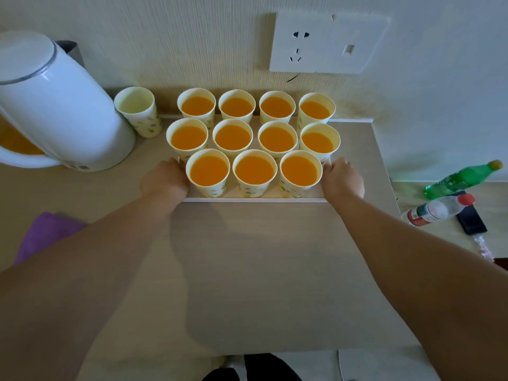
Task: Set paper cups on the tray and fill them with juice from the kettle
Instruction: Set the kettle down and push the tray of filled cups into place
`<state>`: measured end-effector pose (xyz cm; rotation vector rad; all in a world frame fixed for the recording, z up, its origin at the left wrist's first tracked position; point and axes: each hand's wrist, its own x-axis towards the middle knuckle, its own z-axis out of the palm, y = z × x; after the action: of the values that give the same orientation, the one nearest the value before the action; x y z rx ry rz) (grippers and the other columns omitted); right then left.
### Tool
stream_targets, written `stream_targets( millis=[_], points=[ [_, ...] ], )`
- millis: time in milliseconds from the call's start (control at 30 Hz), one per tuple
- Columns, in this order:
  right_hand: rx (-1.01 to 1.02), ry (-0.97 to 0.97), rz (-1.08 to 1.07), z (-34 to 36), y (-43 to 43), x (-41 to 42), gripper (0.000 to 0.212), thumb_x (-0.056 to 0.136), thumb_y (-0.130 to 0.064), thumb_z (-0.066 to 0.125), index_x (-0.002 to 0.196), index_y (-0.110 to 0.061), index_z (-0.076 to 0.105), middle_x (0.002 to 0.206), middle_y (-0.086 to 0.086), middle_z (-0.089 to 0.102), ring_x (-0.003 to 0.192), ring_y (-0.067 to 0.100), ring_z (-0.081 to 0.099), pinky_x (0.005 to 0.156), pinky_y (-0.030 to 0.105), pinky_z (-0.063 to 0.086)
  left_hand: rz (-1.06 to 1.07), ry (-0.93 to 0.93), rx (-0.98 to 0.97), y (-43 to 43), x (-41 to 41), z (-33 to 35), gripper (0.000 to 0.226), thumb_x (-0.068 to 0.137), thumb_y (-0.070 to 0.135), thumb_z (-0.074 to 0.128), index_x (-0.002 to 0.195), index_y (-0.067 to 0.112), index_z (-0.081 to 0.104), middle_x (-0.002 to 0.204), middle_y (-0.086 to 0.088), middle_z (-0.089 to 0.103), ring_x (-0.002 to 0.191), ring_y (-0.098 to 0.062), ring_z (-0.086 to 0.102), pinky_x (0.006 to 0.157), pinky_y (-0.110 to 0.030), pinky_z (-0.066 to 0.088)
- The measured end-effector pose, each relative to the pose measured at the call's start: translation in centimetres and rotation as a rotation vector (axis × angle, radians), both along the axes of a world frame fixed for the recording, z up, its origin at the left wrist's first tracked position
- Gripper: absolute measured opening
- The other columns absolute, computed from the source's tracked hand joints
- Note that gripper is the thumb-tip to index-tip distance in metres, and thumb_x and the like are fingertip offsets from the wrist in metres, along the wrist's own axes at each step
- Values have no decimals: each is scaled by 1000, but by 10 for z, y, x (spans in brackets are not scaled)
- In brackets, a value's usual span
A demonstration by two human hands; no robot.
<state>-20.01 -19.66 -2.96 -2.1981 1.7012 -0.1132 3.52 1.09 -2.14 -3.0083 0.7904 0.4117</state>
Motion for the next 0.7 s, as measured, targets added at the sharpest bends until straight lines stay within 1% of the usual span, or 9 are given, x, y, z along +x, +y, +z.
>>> stream_targets(
  millis=[100, 200, 267, 333, 433, 500, 533, 600, 700],
  points=[
    [55, -189, -54, 5, 24, -11, 33, 100, -25, 35, 122, -5, 50, 124, 14, 53, 105, 29, 53, 80, 36, 40, 45, 90, -133, 12, -4, 2, 23, 95, 17, 41, 110, 5, 53, 115, -17, 57, 101, -35, 56, 70, -37, 38],
    [14, -266, -54, 5, 64, -23, 44, 98, -23, 41, 139, -7, 39, 140, 14, 42, 127, 30, 39, 105, 40, 33, 54, 182, -328, 35, -14, 8, 29, 96, 17, 40, 116, 3, 54, 119, -19, 57, 103, -37, 54, 73, -35, 36],
    [-12, -254, -84, 2, 98, -26, 51, 95, -23, 47, 143, -11, 34, 150, 11, 31, 135, 31, 27, 110, 40, 23, 53, 186, -436, 55, -21, 14, 31, 95, 16, 42, 121, 7, 56, 123, -17, 58, 110, -36, 54, 80, -36, 40],
    [-34, -263, -56, 1, 140, -23, 50, 91, -19, 52, 139, -13, 42, 152, 9, 28, 135, 33, 25, 109, 41, 22, 40, 109, -491, 83, -26, 20, 31, 93, 13, 44, 119, 10, 61, 122, -13, 59, 113, -34, 53, 89, -37, 41],
    [-94, -387, 304, 2, 214, -3, 35, 83, -17, 54, 116, -9, 61, 136, 15, 47, 121, 37, 42, 102, 43, 32, 40, -84, -498, 146, -22, 24, 30, 89, 7, 49, 114, 8, 65, 117, -19, 61, 112, -39, 50, 97, -42, 38],
    [-47, -398, 643, 6, 253, 24, 32, 85, -19, 55, 114, -10, 63, 136, 14, 48, 122, 35, 43, 103, 42, 35, 113, -165, -462, 191, -14, 19, 31, 86, 4, 52, 114, 4, 64, 116, -22, 61, 113, -41, 50, 101, -44, 34],
    [9, -354, 805, 10, 268, 40, 34, 89, -22, 55, 121, -12, 59, 143, 11, 41, 129, 33, 37, 107, 40, 31, 165, -179, -436, 209, -12, 16, 32, 85, 4, 53, 116, 3, 63, 117, -23, 61, 114, -42, 49, 103, -45, 32],
    [78, -237, 1065, 17, 295, 82, 45, 96, -30, 48, 139, -17, 45, 156, 4, 19, 143, 27, 14, 115, 38, 20, 281, -160, -383, 243, -9, 10, 35, 86, 5, 53, 120, 2, 61, 121, -25, 58, 118, -42, 47, 103, -45, 30],
    [-25, -59, 1308, 18, 326, 152, 56, 99, -42, 38, 150, -24, 24, 161, -4, -1, 147, 21, -8, 118, 39, 5, 324, -98, -400, 271, -15, 2, 38, 87, 10, 44, 119, -6, 58, 122, -29, 56, 119, -44, 45, 100, -47, 30]
  ],
)
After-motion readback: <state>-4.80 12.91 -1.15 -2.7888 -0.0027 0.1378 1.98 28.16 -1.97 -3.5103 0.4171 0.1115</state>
